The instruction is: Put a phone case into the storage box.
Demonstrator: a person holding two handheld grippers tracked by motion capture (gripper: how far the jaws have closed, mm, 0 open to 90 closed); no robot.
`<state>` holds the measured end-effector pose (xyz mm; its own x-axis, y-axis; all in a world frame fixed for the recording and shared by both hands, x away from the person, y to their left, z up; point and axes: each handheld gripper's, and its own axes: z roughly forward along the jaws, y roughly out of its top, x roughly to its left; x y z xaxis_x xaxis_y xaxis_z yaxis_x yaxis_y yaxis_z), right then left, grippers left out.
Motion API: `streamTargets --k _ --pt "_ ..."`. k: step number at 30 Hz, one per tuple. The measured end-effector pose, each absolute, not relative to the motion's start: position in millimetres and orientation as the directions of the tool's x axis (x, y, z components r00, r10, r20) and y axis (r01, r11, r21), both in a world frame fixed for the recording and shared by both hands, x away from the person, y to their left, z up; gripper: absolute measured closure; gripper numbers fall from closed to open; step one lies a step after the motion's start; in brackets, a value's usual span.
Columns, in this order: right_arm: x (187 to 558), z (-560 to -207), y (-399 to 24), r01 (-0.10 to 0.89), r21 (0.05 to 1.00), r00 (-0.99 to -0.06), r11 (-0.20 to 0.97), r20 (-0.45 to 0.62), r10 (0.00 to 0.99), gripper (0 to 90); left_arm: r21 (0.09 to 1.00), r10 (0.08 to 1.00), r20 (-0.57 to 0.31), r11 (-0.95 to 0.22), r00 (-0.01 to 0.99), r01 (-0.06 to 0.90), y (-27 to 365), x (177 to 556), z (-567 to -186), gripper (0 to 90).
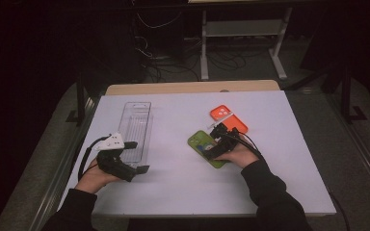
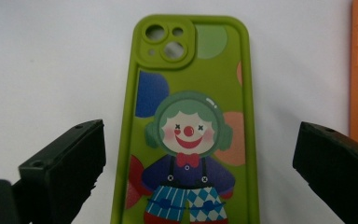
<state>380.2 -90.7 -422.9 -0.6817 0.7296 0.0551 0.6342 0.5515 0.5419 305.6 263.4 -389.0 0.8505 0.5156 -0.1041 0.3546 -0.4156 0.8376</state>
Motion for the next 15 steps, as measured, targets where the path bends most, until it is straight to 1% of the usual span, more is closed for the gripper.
streamTargets --k 15 --pt "378.0 -436.9 -84.6 0.643 0.486 -0.681 0.592 0.010 0.732 2.6 0.836 0.514 -0.102 -0.419 0.851 0.354 263.3 305.6 -389.0 0.0"
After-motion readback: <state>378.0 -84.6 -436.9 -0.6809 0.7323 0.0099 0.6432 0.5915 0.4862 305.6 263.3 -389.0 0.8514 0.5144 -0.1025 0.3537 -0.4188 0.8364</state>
